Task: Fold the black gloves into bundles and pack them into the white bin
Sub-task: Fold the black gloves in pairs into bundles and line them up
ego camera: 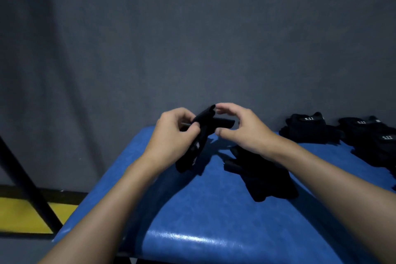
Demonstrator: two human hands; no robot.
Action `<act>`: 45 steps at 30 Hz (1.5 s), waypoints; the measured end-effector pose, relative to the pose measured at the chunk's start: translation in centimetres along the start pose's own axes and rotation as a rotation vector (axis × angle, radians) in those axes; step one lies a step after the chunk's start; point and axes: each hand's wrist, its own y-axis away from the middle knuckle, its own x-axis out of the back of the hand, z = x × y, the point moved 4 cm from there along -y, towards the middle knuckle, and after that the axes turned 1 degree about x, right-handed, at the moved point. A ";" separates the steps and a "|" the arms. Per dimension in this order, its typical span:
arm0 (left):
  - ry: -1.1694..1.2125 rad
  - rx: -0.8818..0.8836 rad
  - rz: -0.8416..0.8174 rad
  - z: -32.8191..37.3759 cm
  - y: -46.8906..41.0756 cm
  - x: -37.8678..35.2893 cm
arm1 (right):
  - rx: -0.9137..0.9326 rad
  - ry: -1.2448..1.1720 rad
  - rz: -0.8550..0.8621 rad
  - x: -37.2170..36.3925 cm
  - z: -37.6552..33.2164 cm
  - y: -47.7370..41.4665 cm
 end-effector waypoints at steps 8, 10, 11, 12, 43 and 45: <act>0.223 0.055 -0.046 1.0 0.0 0.9 | 0.007 -0.212 0.006 0.4 -1.7 0.3; 0.159 0.019 -0.022 0.9 -0.2 1.2 | 0.007 -0.254 -0.013 0.4 -2.1 0.3; 0.132 0.000 0.000 0.9 -0.2 1.3 | 0.006 -0.275 -0.015 0.4 -2.2 0.3; 0.117 -0.017 0.025 1.0 -0.2 1.4 | 0.007 -0.292 -0.012 0.5 -2.3 0.3; 0.364 0.079 -0.081 3.3 0.7 -7.4 | -0.155 -0.476 0.219 8.1 2.3 8.0; 0.298 0.036 -0.111 3.6 0.8 -7.7 | -0.232 -0.506 0.205 8.0 2.8 8.3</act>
